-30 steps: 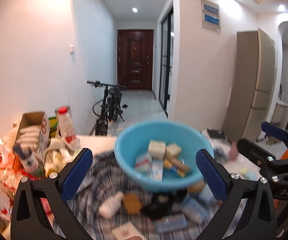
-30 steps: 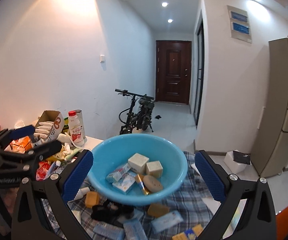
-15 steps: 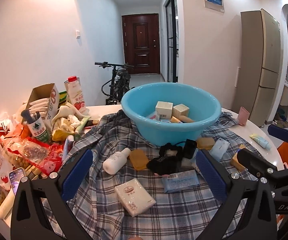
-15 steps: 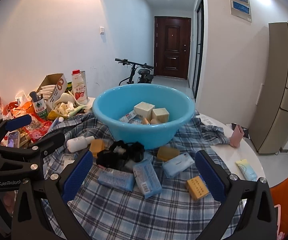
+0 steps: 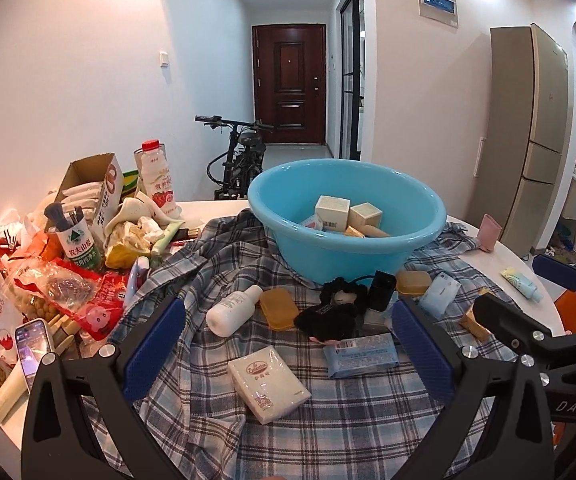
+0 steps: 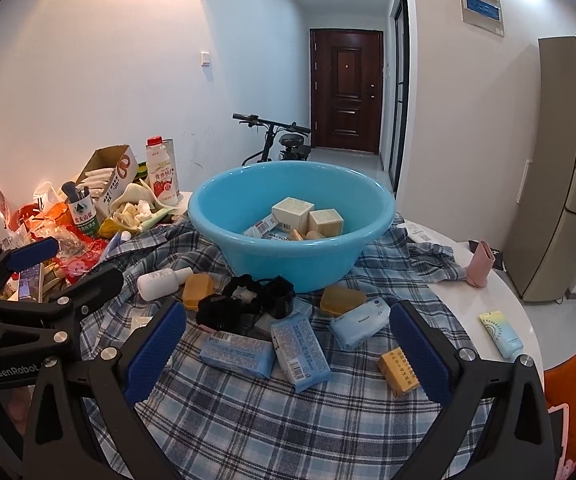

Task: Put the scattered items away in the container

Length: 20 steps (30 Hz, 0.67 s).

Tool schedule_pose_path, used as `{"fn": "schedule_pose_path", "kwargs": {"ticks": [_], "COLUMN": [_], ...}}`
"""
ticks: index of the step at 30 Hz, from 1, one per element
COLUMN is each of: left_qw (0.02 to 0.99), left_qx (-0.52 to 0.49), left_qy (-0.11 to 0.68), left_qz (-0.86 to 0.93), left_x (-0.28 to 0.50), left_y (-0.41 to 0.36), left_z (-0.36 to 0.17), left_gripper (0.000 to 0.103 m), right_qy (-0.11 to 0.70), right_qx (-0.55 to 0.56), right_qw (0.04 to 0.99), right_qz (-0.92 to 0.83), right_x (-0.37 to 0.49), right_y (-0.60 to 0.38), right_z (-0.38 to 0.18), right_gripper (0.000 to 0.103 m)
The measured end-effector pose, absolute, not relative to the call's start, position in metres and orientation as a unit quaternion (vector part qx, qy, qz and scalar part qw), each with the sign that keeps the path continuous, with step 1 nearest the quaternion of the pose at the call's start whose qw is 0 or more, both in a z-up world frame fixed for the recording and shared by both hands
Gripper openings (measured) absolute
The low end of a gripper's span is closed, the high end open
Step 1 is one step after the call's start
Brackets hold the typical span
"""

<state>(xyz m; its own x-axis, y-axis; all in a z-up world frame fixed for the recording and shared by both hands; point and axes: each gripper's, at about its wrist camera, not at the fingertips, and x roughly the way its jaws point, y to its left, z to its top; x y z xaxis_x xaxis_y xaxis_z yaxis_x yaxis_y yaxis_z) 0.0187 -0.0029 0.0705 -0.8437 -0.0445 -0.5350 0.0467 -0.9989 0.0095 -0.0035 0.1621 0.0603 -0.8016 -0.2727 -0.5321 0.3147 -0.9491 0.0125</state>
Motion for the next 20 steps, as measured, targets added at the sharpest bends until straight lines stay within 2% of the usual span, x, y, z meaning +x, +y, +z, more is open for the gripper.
{"fn": "schedule_pose_path", "kwargs": {"ticks": [20], "left_qw": [0.015], "left_qx": [0.275], "left_qy": [0.001], "left_qz": [-0.961], "left_x": [0.0186], "left_y": [0.0010], "left_z": [0.0665], "left_gripper": [0.103], "right_qy": [0.038], "right_qx": [0.283], "right_qw": [0.134], "right_qz": [-0.949], "right_x": [-0.0019], "right_y": [0.1677], "right_z": [0.0569], "right_gripper": [0.103]}}
